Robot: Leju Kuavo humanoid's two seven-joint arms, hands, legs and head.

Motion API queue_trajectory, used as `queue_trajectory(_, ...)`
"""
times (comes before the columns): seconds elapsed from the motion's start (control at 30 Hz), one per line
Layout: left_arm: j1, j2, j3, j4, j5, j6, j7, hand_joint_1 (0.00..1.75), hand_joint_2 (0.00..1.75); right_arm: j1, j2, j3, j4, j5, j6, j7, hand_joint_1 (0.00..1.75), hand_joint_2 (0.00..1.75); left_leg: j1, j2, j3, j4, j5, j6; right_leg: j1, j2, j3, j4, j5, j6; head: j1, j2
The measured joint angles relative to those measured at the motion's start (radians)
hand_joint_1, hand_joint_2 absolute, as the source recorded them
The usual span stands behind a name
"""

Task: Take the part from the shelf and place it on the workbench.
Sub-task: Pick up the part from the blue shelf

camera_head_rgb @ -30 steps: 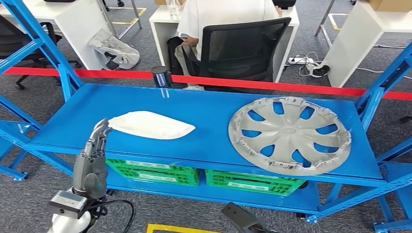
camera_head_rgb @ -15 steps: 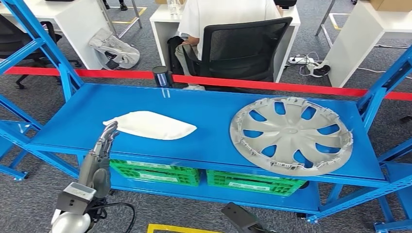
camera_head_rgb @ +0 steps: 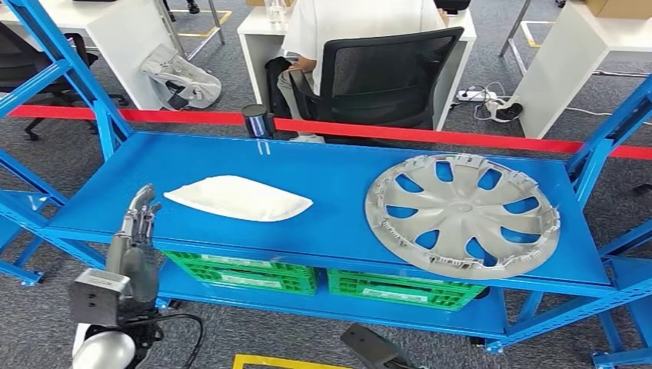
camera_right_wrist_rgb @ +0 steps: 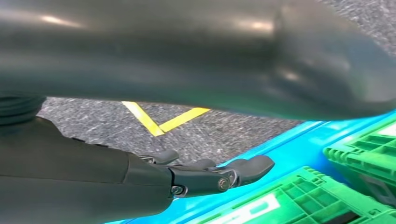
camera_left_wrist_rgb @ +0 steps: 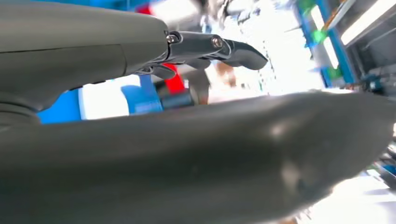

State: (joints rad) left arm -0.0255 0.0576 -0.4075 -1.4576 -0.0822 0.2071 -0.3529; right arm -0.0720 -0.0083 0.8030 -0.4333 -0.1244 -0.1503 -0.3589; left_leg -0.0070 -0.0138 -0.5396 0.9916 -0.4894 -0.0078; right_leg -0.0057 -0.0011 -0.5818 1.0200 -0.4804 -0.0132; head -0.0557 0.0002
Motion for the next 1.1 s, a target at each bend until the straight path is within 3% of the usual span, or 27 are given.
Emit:
queue_trajectory(0.13, -0.014, 0.018, -0.001, -0.011, 0.105, -0.127, 0.021, 0.00, 0.00, 0.001, -0.002, 0.000, 0.000, -0.003, 0.004, 0.009, 0.00, 0.00, 0.000, 0.000, 0.000, 0.000, 0.000, 0.000, 0.000, 0.000, 0.000, 0.000, 0.000, 0.000, 0.000, 0.000)
queue_trajectory(0.27, -0.026, 0.029, -0.002, -0.015, 0.091, -0.140, 0.020, 0.00, 1.75, 0.001, -0.003, 0.000, 0.000, -0.010, 0.005, 0.011, 0.00, 0.00, 0.000, 0.000, 0.000, 0.000, 0.000, 0.000, 0.000, 0.000, 0.000, 0.000, 0.000, 0.000, 0.000, 0.000)
queue_trajectory(0.5, -0.142, 0.043, -0.044, 0.056, -0.090, -0.163, 0.027, 0.00, 1.75, -0.010, -0.001, 0.000, 0.000, -0.021, 0.029, -0.004, 0.00, 0.00, 0.000, 0.000, 0.000, 0.000, 0.000, 0.000, 0.000, 0.000, 0.000, 0.000, 0.001, 0.000, 0.000, 0.000)
queue_trajectory(0.73, -0.279, 0.059, -0.103, 0.188, -0.377, -0.082, 0.035, 0.00, 1.75, -0.038, 0.009, 0.000, 0.000, -0.004, 0.064, -0.001, 0.00, 0.00, 0.000, 0.000, 0.001, 0.001, 0.001, -0.001, 0.000, 0.000, 0.000, 0.000, 0.001, 0.001, 0.000, 0.000)
queue_trajectory(1.1, -0.377, 0.059, -0.179, 0.337, -0.607, 0.018, 0.011, 0.00, 1.75, -0.038, 0.009, 0.000, 0.000, 0.001, 0.053, -0.001, 0.00, 0.00, 0.000, 0.000, 0.000, 0.001, 0.001, -0.001, 0.000, 0.000, 0.000, 0.000, 0.001, 0.001, 0.000, 0.000)
